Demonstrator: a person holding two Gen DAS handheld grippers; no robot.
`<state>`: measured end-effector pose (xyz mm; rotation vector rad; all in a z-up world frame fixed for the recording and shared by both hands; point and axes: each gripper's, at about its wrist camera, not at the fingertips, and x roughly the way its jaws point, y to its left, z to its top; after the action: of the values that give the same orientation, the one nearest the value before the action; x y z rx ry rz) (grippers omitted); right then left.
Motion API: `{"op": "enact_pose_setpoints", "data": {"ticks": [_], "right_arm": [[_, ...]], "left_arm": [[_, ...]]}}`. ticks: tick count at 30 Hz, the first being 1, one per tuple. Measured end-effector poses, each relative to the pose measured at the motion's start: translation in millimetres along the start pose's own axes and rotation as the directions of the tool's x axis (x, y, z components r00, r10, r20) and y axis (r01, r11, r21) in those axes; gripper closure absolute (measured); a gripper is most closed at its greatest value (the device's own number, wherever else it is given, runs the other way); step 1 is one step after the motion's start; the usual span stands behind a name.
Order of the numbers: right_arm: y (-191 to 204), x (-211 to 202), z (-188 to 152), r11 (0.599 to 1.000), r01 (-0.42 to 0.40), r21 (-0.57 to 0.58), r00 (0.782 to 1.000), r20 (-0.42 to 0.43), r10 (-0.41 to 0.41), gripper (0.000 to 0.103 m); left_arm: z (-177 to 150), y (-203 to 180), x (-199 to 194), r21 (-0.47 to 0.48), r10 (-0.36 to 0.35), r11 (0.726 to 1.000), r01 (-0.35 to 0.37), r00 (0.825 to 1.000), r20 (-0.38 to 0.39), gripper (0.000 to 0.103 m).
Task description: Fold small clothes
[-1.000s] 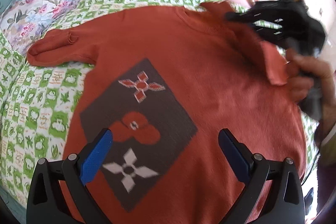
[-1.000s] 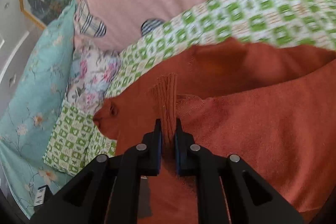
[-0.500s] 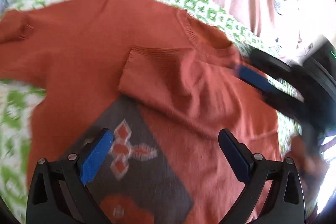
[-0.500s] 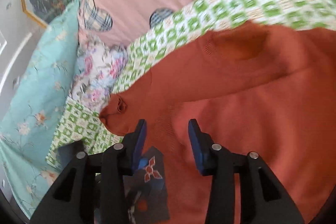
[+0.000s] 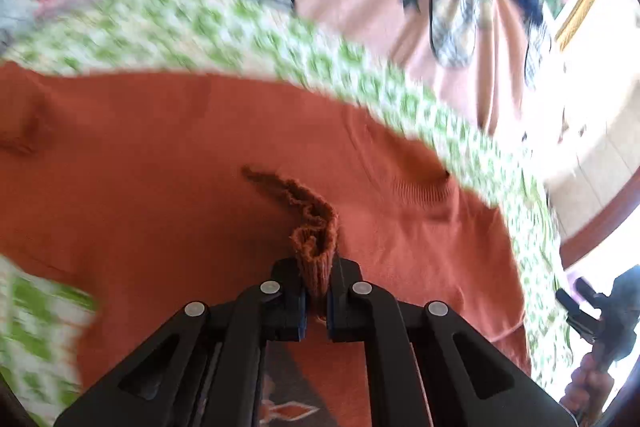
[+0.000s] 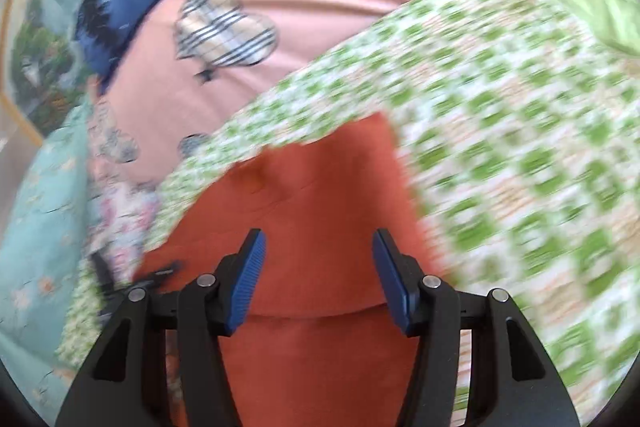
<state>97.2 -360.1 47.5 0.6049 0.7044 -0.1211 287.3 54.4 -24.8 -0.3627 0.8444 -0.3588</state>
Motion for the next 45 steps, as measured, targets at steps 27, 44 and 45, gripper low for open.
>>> {"op": "enact_pose_setpoints", "data": {"ticks": [27, 44, 45], "right_arm": [[-17, 74, 29, 0.975, 0.209, -0.078, 0.976, -0.05, -0.213, 0.089], [37, 69, -21, 0.987, 0.007, -0.159, 0.986, -0.166, -0.034, 0.05], [43, 65, -27, 0.987, -0.022, -0.159, 0.984, -0.177, -0.006, 0.048]], "left_arm": [[-17, -5, 20, 0.106, 0.047, 0.994, -0.041, 0.998, -0.051, 0.097], [7, 62, -52, 0.096, 0.267, 0.957, -0.272, 0.962, 0.059, 0.089], [12, 67, -57, 0.096, 0.286, 0.952, -0.292, 0.956, 0.069, 0.083]]}}
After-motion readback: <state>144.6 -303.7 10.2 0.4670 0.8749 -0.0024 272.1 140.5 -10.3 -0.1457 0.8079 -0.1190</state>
